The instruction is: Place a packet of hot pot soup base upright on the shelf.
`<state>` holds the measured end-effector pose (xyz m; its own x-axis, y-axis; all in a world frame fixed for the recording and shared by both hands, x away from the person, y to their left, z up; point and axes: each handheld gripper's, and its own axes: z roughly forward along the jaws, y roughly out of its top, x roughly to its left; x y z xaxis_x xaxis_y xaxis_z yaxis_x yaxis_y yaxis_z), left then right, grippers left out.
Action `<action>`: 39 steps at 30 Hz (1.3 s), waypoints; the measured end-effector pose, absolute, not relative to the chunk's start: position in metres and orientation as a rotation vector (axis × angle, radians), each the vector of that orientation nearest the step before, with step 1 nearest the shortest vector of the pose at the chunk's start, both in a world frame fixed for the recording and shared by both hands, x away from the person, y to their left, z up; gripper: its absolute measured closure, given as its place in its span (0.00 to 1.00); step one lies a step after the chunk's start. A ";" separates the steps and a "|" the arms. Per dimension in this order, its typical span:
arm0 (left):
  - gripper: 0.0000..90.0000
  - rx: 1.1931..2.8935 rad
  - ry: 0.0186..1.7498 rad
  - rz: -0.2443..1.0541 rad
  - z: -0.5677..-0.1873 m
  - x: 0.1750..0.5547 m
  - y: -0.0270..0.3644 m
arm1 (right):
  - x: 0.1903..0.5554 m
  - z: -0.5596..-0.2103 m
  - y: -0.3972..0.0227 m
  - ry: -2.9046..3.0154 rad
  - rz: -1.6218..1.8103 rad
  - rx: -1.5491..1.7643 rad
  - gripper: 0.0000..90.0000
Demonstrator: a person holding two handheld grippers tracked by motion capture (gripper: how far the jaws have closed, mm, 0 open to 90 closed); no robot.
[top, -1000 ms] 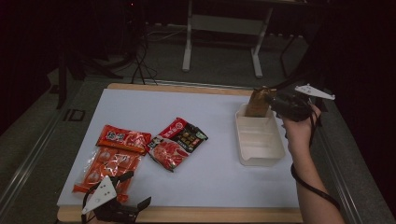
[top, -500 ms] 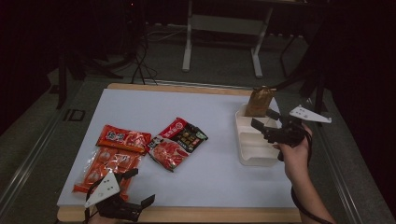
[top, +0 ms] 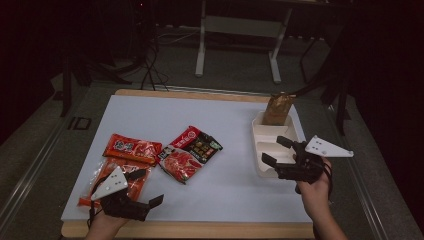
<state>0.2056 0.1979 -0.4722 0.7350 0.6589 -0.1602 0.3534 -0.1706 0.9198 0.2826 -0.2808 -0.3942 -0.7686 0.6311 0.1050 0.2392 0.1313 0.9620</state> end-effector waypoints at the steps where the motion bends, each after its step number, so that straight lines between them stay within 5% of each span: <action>1: 0.00 1.780 0.801 0.327 -0.472 0.209 0.199 | 0.279 -0.394 -0.280 2.091 1.688 0.835 0.16; 29: 0.18 1.897 0.838 0.381 -0.466 0.289 0.189 | 0.239 -0.407 -0.264 2.115 1.741 0.694 0.16; 31: 0.42 1.919 0.855 0.407 -0.471 0.297 0.189 | 0.240 -0.409 -0.266 2.115 1.750 0.715 0.16; 39: 0.74 1.946 0.925 0.429 -0.484 0.318 0.193 | 0.243 -0.413 -0.265 2.129 1.746 0.722 0.16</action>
<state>0.3179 0.1932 -0.4842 0.6586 0.7495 -0.0670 0.4331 -0.3047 0.8483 0.2432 -0.2647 -0.4126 -0.8309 0.5497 0.0866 0.1927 0.1381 0.9715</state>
